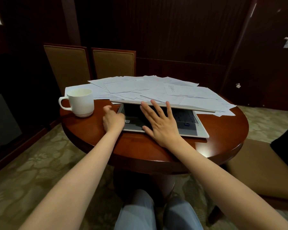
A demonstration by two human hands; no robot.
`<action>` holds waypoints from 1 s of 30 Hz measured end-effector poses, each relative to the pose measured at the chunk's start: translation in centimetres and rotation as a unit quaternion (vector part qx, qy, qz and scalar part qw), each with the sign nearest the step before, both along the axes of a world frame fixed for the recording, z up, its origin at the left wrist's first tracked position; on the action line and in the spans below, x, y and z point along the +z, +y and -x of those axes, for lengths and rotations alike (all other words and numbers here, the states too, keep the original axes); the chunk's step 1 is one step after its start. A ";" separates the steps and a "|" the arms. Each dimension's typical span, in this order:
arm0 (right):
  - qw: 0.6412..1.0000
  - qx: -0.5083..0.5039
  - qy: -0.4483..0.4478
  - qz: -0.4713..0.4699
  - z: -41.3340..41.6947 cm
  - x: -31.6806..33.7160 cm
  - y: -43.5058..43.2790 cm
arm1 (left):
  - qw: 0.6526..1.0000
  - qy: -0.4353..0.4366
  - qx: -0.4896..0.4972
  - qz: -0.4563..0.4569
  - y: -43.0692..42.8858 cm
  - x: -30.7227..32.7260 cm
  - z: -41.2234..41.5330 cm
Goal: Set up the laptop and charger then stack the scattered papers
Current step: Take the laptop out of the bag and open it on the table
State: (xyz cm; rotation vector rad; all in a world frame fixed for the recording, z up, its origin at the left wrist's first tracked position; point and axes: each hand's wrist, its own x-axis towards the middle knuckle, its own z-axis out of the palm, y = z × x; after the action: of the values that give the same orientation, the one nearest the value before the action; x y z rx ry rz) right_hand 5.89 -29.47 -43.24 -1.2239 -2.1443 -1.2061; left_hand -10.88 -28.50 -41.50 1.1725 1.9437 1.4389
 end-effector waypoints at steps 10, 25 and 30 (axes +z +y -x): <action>1.000 0.010 -0.014 -0.007 -0.4 0.3 1.5 | 0.868 0.396 -0.187 0.233 0.7 0.2 -0.2; 0.988 -0.068 0.083 0.110 1.7 8.5 5.6 | 0.861 0.379 -0.261 0.214 1.7 0.3 0.9; 0.977 -0.068 0.148 0.136 3.6 9.8 7.0 | 0.872 0.318 -0.311 0.202 3.2 0.4 1.6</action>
State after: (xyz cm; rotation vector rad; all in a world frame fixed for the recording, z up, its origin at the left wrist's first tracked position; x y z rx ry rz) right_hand 2.28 -22.44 -33.39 -1.5772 -2.0728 -0.7355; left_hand -12.51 -25.35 -41.12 1.9652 1.8229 0.2972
